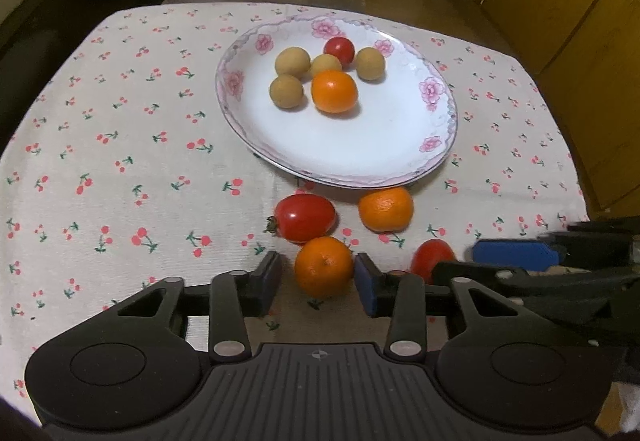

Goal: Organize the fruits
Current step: 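Close the right gripper on a red cherry tomato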

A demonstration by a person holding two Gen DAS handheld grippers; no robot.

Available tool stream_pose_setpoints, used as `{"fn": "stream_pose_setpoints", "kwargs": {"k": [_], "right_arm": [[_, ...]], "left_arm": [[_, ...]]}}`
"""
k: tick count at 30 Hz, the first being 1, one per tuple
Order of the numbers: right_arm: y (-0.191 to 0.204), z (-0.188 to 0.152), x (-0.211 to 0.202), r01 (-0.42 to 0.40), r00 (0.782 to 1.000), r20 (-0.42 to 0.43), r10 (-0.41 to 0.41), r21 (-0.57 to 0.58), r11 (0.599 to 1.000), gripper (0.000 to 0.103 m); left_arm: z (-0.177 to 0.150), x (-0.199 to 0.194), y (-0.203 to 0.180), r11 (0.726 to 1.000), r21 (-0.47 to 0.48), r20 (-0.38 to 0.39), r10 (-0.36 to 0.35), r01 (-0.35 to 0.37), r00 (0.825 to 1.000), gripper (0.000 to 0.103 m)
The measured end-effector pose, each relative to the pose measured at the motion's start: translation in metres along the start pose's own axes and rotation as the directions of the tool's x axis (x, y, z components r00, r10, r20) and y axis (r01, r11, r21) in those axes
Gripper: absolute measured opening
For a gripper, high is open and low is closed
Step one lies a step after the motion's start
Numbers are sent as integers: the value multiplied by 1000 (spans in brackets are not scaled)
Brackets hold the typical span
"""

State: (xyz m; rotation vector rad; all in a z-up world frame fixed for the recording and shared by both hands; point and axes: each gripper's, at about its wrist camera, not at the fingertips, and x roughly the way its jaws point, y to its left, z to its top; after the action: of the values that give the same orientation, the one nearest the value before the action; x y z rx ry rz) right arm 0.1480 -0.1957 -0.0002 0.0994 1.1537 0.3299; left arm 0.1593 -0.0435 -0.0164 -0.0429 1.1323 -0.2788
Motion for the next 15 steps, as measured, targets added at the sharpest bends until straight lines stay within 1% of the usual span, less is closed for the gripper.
{"fn": "stream_pose_setpoints", "kwargs": {"k": [4, 14, 15], "right_arm": [[0, 2, 3, -10, 1000, -1, 10, 13, 1000, 35], [10, 3, 13, -14, 1000, -13, 14, 2, 1000, 36], [10, 3, 15, -16, 1000, -18, 16, 4, 1000, 36]], "left_arm": [[0, -3, 2, 1000, 2, 8, 1, -1, 1000, 41], [-5, -14, 11, 1000, 6, 15, 26, -26, 1000, 40], [-4, -13, 11, 1000, 6, 12, 25, -25, 1000, 39]]}}
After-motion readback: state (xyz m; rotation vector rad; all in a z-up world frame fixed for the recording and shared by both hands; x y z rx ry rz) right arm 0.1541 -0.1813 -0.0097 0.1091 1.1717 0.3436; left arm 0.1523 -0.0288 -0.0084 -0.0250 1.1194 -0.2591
